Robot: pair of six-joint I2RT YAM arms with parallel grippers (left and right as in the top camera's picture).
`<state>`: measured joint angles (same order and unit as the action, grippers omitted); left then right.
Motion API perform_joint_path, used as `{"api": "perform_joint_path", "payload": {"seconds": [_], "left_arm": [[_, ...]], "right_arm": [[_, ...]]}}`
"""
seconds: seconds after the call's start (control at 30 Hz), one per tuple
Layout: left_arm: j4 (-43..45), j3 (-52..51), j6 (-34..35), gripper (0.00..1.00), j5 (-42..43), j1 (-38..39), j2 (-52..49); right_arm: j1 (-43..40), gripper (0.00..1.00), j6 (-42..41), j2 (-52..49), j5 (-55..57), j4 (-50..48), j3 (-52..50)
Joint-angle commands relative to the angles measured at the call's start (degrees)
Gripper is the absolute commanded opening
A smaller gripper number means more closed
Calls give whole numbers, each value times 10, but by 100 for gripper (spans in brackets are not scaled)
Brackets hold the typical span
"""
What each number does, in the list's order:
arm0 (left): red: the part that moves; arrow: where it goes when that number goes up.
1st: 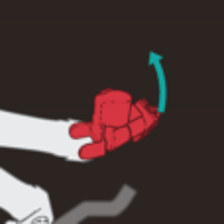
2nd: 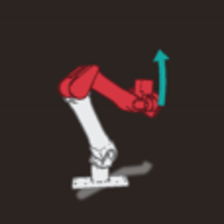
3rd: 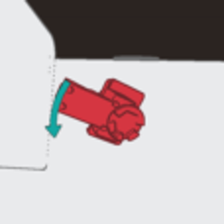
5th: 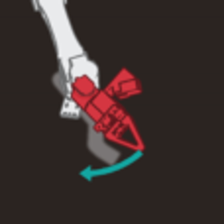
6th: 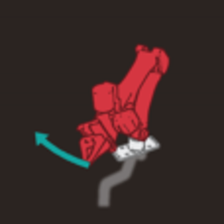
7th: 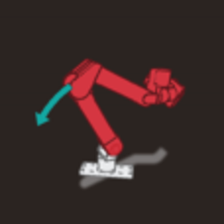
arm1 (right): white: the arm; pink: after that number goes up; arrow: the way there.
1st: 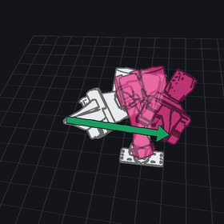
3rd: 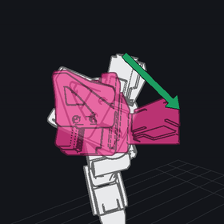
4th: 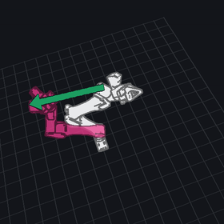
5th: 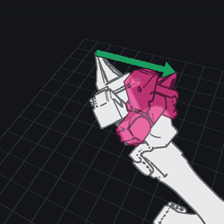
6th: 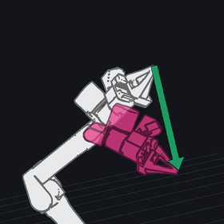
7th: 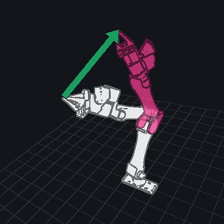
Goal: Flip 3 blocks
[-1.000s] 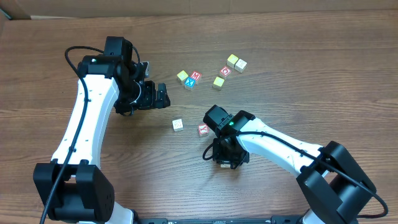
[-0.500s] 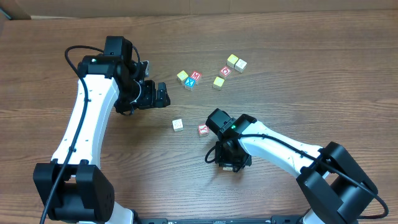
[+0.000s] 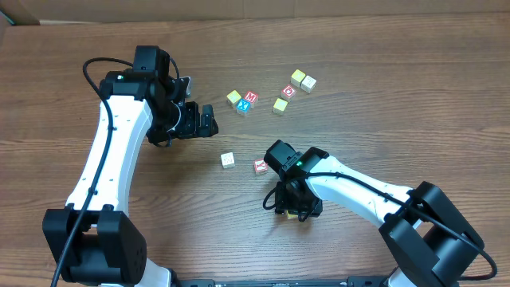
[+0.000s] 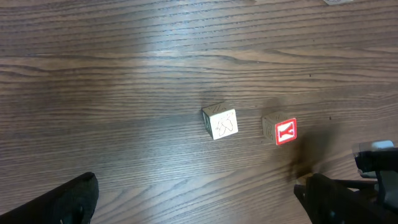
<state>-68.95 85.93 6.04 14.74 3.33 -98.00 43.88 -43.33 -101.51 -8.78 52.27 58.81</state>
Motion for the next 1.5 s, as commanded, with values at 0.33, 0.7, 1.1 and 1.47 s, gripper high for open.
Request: {"api": "perform_joint_path", "payload": {"seconds": [0.33,0.7,1.1,1.47], "left_arm": [[2,11,8,100,1,-2,1],[2,11,8,100,1,-2,1],[2,11,8,100,1,-2,1],[2,11,8,100,1,-2,1]], "right_arm": [[-1,56,-66,8,-3,21,31],[-1,38,-109,8,-14,40,31],[-1,53,-117,8,4,44,31],[-11,62,-107,33,102,119,88]]}}
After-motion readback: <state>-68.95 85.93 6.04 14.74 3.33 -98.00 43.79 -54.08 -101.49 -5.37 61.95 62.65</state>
